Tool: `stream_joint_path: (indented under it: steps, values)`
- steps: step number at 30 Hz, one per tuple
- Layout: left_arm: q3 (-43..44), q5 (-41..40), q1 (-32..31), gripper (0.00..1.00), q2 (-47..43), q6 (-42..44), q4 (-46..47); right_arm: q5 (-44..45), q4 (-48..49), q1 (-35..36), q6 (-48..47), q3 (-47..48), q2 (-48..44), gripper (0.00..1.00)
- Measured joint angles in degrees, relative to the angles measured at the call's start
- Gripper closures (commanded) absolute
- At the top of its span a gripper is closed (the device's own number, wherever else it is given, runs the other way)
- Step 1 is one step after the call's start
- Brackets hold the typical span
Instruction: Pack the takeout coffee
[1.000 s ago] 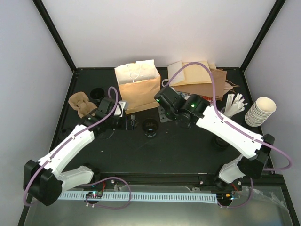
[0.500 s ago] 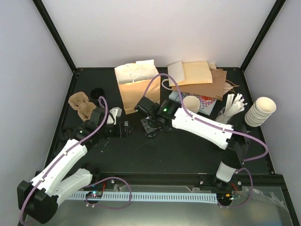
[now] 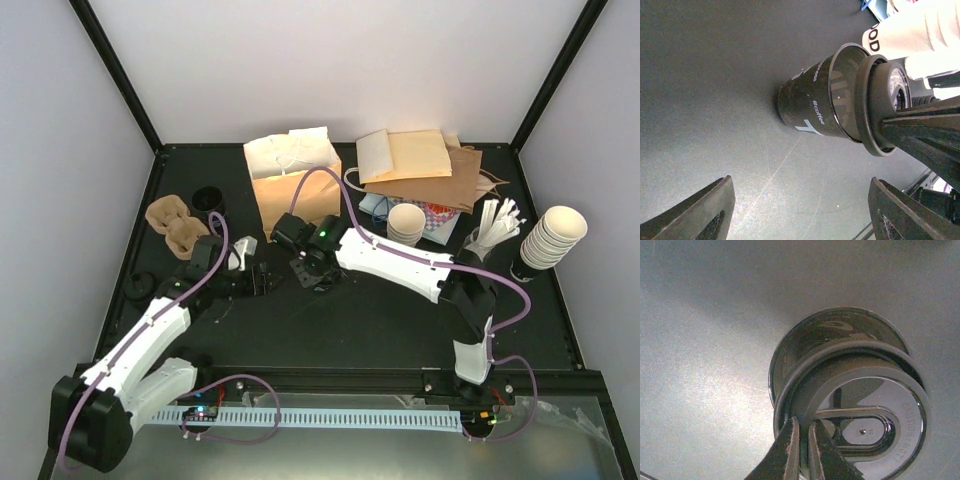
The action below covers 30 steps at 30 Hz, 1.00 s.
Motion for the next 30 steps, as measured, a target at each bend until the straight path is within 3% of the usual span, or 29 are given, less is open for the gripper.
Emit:
stream_joint_path:
  steps: [7, 18, 30]
  values:
    - [-0.1, 5.5, 2.1, 0.30, 7.0, 0.2, 3.6, 1.0, -0.1, 0.0, 0.0, 2.3, 0.7, 0.98]
    - [1.1, 9.6, 2.5, 0.37, 10.2, 1.1, 5.7, 1.5, 0.2, -0.5, -0.1, 6.3, 1.5, 0.98]
    - [3.7, 9.7, 2.5, 0.40, 12.3, 0.5, 7.1, 2.0, -0.7, -0.5, -1.0, 4.7, 2.2, 0.97]
